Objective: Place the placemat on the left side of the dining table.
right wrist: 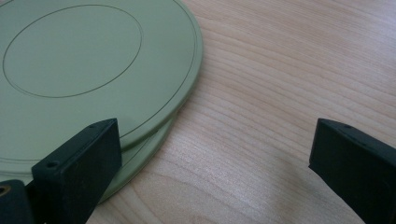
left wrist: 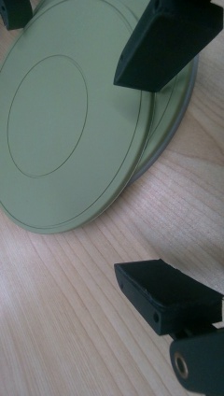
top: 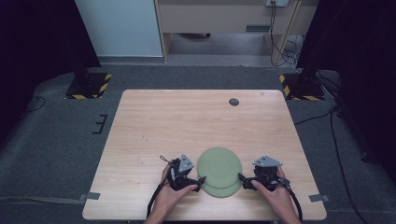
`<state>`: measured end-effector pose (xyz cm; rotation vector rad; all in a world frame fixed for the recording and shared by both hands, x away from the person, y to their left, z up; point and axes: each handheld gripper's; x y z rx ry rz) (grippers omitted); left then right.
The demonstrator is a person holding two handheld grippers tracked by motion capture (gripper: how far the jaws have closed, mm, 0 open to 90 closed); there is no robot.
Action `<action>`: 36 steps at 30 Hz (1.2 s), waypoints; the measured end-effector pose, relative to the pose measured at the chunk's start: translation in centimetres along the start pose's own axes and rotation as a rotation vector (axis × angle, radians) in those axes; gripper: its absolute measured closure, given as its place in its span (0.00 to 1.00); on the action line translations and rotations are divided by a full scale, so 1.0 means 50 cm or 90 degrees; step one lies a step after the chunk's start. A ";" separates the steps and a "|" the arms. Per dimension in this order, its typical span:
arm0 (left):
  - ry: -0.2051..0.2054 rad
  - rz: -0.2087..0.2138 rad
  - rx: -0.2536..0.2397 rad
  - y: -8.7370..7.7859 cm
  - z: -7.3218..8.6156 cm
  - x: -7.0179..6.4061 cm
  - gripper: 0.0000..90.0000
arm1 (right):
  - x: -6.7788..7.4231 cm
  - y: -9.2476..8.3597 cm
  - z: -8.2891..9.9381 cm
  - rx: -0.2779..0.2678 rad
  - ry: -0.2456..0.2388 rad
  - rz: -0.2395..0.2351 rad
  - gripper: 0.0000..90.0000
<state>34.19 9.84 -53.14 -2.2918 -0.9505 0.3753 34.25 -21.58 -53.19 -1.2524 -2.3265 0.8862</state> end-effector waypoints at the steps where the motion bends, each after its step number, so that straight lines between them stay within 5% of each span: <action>1: -0.004 0.001 0.000 0.001 0.000 0.001 0.09 | -0.001 0.001 0.000 0.000 -0.001 0.001 0.01; 14: -0.003 0.034 -0.024 -0.030 -0.041 0.034 0.19 | -0.002 -0.001 -0.001 -0.003 -0.004 -0.010 0.07; 24: 0.005 0.039 -0.012 -0.008 -0.095 0.039 0.28 | 0.001 -0.006 0.001 -0.001 -0.018 -0.022 0.08; 36: -0.010 0.042 0.004 0.024 -0.103 0.052 0.37 | 0.005 0.005 -0.003 -0.005 -0.014 -0.014 0.03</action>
Point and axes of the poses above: each handheld gripper's, and its own axes: y roughly forward along the jaws, z roughly out of its underside, x roughly to its left, and after that the axes turned 2 degrees about -z, right-handed
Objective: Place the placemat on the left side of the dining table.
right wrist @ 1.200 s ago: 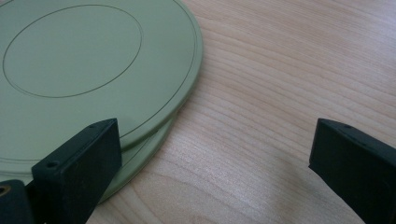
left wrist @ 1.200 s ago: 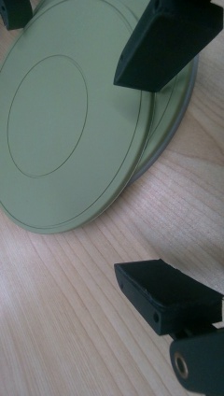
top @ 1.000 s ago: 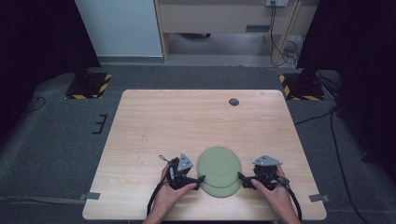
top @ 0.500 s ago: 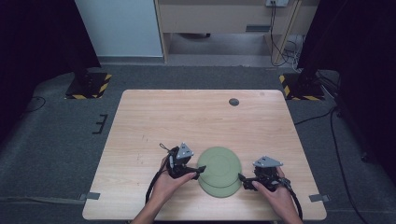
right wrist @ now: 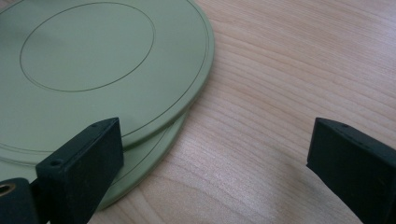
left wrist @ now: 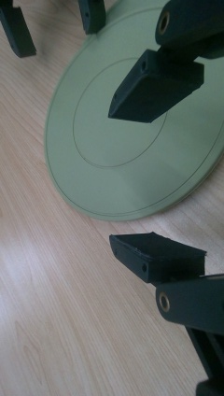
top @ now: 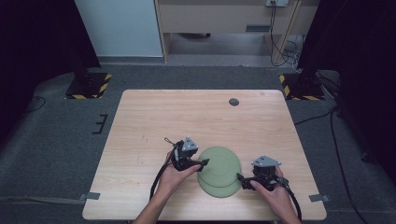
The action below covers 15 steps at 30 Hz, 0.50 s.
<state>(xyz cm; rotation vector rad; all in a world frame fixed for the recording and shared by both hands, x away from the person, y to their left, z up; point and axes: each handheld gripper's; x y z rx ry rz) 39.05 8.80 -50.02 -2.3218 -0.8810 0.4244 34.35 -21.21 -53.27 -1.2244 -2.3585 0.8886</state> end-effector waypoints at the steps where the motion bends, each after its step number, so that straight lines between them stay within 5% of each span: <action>1: 0.001 -0.003 0.006 0.004 0.001 0.002 0.37 | 0.000 0.000 0.000 0.000 0.000 0.000 0.03; 15: -0.010 -0.004 0.046 0.039 0.007 0.021 0.37 | -0.001 0.002 0.000 -0.001 0.000 -0.003 0.03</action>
Point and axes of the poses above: each handheld gripper's, and its own axes: y roughly forward along the jaws, z roughly out of its underside, x roughly to its left, and after that the axes turned 2 degrees about -z, right-handed
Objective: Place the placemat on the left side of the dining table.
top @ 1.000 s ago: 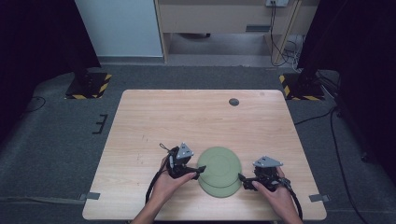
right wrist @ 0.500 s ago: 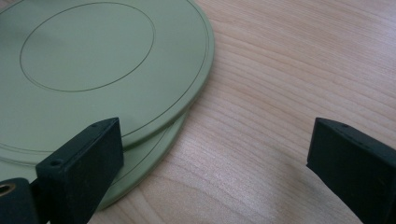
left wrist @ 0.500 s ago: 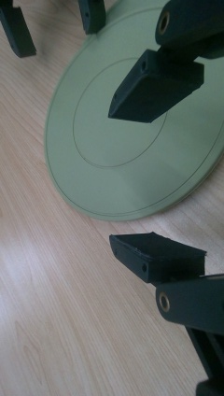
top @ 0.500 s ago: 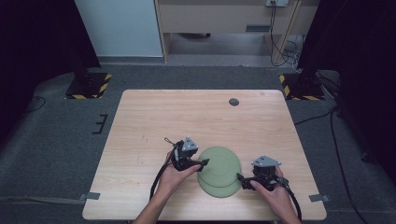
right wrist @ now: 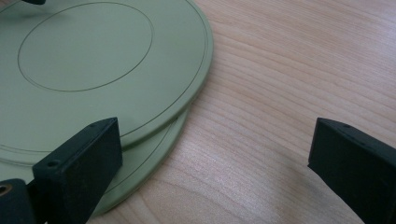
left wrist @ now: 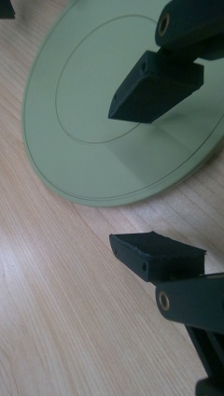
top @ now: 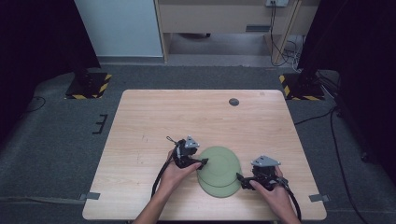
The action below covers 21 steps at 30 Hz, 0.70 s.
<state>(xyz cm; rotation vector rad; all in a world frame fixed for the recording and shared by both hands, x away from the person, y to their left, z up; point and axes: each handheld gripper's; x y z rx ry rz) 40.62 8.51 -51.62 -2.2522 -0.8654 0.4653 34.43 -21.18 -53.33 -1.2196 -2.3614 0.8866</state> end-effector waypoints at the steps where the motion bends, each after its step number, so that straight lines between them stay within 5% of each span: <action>1: 0.002 0.005 0.004 0.002 0.000 0.001 0.36 | 0.000 0.000 0.000 0.000 0.000 0.000 0.03; 13: -0.021 0.031 0.014 0.013 0.002 0.004 0.34 | 0.001 0.001 0.000 -0.001 0.003 0.000 0.03; 21: -0.058 0.053 0.011 0.015 0.009 0.013 0.36 | 0.001 0.001 0.000 -0.001 0.003 0.000 0.03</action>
Point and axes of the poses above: each handheld gripper's, and its own axes: y roughly forward along the jaws, z roughly out of its underside, x roughly to its left, and after that the axes turned 2 degrees about -z, right-handed
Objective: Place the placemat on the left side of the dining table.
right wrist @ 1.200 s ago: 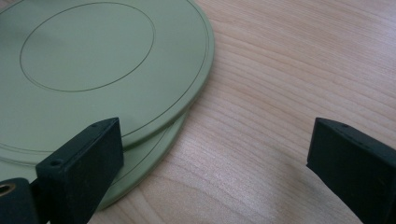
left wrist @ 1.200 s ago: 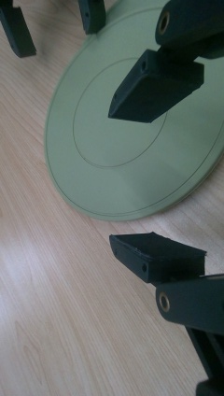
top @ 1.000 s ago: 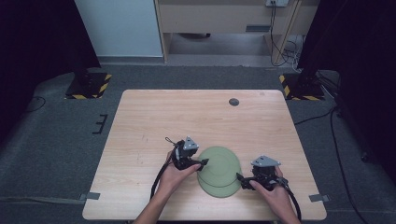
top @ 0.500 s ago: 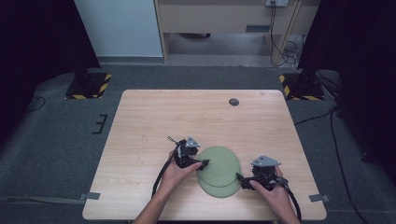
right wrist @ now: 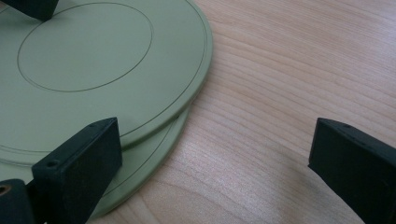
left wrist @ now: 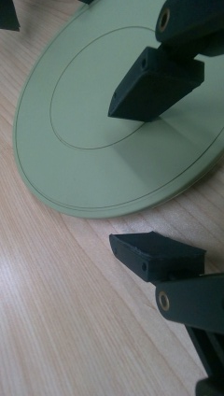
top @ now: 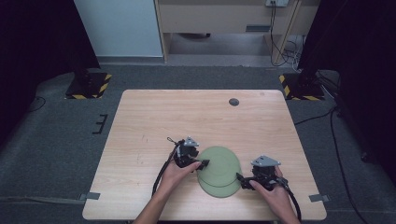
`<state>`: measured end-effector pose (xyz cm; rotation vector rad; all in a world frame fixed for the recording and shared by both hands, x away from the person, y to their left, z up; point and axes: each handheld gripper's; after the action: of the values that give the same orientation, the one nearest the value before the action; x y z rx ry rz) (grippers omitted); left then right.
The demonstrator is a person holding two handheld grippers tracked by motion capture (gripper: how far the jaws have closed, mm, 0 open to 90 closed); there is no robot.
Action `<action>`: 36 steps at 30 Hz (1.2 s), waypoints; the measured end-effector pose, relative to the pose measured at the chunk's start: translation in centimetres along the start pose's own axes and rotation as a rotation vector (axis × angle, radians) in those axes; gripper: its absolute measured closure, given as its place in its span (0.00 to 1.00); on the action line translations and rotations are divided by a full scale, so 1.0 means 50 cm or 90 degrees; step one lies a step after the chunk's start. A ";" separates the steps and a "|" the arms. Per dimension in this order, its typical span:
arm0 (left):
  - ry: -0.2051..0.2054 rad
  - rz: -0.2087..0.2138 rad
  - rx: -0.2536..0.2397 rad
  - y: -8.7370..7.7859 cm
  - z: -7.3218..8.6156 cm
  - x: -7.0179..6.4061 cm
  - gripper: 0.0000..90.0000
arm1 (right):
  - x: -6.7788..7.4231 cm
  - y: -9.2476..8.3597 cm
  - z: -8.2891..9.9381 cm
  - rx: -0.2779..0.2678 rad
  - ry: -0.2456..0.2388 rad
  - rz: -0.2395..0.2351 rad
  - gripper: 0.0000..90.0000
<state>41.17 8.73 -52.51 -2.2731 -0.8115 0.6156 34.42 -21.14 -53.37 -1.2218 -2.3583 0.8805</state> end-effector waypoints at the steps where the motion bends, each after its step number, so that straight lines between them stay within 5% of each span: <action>1: 0.001 0.002 0.000 0.000 0.000 0.001 0.36 | 0.000 0.000 0.000 0.000 0.000 0.000 0.03; 16: -0.008 0.013 0.001 -0.001 0.001 0.002 0.37 | 0.000 0.000 0.000 0.000 0.003 -0.001 0.03; 19: -0.028 0.037 -0.005 0.002 0.000 0.002 0.33 | 0.000 0.000 0.000 0.000 0.002 -0.002 0.03; 24: 0.000 0.021 -0.001 0.011 -0.005 -0.011 0.30 | 0.000 0.000 0.000 0.000 0.004 -0.002 0.03; 36: 0.014 0.013 -0.002 0.031 -0.022 -0.012 0.27 | -0.002 0.001 0.000 0.001 0.005 -0.002 0.02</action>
<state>42.00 6.93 -52.69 -2.2900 -0.7802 0.5974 34.53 -21.19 -53.42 -1.2182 -2.3517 0.8747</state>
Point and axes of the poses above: each handheld gripper's, and its own axes: y roughly forward along the jaws, z roughly out of its underside, x roughly to its left, and after that the axes turned 2 degrees about -z, right-handed
